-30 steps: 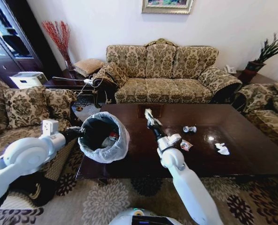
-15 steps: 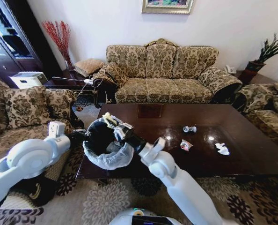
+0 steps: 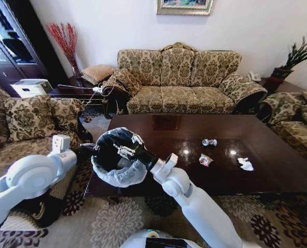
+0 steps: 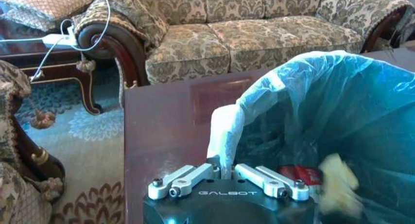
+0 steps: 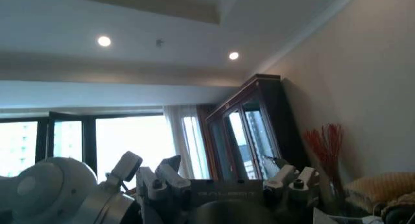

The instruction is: Move to the front of the table and place the trash on the table into the trash bin.

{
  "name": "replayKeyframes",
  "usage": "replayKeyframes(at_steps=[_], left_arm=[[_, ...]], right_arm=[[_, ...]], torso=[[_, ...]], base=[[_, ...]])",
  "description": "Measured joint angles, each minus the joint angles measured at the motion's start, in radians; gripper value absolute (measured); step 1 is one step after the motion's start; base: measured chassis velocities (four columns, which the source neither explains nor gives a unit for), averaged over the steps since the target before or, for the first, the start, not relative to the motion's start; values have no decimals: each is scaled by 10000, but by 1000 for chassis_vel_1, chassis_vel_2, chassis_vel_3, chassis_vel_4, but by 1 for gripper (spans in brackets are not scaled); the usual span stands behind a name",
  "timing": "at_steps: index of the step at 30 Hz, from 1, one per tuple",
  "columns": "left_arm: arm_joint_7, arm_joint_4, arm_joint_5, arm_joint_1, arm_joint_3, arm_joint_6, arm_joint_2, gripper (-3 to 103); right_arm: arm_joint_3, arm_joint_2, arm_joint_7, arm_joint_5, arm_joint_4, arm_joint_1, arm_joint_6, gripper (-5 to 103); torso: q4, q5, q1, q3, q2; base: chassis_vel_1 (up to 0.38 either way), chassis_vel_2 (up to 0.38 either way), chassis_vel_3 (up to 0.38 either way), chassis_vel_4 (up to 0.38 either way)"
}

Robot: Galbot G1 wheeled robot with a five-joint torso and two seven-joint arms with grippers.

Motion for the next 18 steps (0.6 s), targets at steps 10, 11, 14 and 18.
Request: replayKeyframes(at_steps=[10, 11, 14, 18], left_arm=[[74, 498, 376, -5, -85, -165, -573, 0], [84, 499, 399, -13, -64, -178, -583, 0], [106, 405, 559, -23, 38, -219, -745, 0], [139, 238, 685, 28, 20, -219, -1042, 0]], right_arm=[[4081, 186, 6376, -865, 210, -2673, -1582, 100], [4369, 177, 6512, -883, 81, -2783, -1591, 100], [6023, 9, 6777, -819, -587, -3358, -1607, 100], [6874, -161, 6683, -385, -1155, -3674, -1082, 100]], torso=[[0, 2, -2, -1, 0], [0, 6, -1, 0, -1], [-11, 6, 1, 1, -3], [-2, 4, 0, 0, -2]], base=[[0, 0, 0, 0], [0, 0, 0, 0], [0, 0, 0, 0], [0, 0, 0, 0]])
